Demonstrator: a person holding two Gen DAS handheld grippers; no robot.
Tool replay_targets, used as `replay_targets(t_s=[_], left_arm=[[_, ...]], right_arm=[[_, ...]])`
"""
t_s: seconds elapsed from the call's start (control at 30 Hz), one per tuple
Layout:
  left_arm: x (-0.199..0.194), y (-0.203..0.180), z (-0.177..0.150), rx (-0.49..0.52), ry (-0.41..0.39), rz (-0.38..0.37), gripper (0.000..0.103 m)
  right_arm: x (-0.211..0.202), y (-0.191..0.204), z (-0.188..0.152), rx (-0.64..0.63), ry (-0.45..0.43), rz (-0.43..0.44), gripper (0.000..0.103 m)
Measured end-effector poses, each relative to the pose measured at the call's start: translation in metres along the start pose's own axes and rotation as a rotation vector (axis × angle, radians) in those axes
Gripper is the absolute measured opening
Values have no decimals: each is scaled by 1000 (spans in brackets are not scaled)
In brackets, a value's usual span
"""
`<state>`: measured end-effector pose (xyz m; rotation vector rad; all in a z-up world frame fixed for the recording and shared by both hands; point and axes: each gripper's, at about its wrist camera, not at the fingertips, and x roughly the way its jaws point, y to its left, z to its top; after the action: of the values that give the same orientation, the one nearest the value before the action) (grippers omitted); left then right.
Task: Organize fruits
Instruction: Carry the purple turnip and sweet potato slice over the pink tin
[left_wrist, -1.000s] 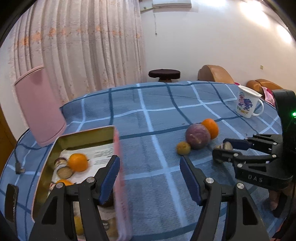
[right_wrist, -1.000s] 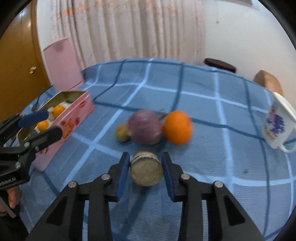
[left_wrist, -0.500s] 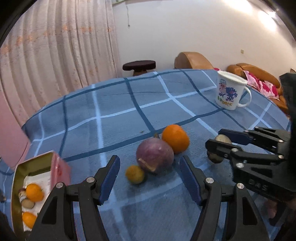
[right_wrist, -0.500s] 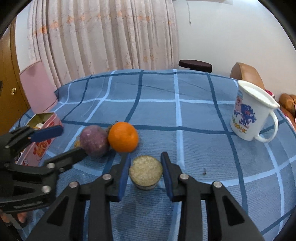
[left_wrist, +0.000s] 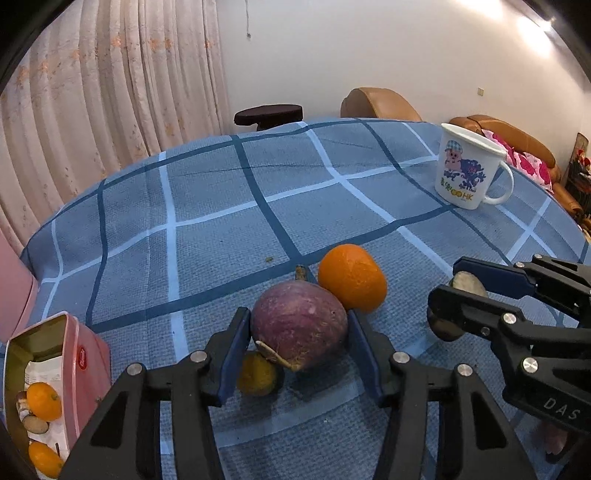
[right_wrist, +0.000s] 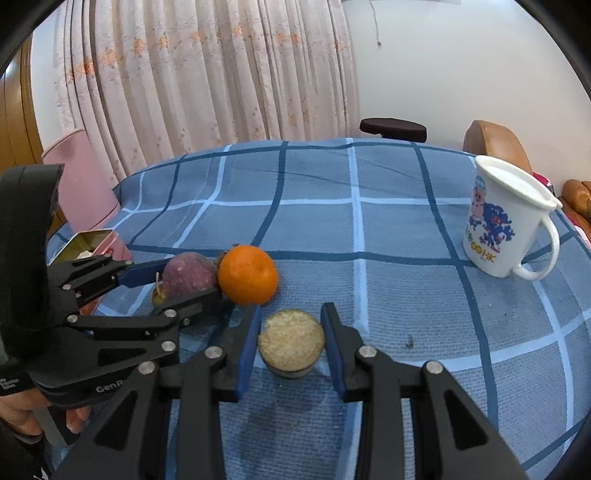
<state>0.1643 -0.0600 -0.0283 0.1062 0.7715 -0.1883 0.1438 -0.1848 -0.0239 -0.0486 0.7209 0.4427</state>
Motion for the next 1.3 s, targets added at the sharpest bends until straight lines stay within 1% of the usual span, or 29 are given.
replay_targets(t_s=[0.2, 0.33, 0.97, 1.3], left_arm=[[-9, 4, -2, -27, -50, 18, 55], [-18, 3, -4, -23, -88, 32, 55], [-33, 4, -11, -47, -147, 35, 55], [-44, -2, -14, -26, -206, 65, 55]], right_arm=[[-10, 4, -1, -20, -38, 3, 36], [-15, 6, -2, -33, -64, 6, 36], [-23, 10, -2, -59, -115, 18, 36], [-31, 14, -4, -77, -156, 15, 36]])
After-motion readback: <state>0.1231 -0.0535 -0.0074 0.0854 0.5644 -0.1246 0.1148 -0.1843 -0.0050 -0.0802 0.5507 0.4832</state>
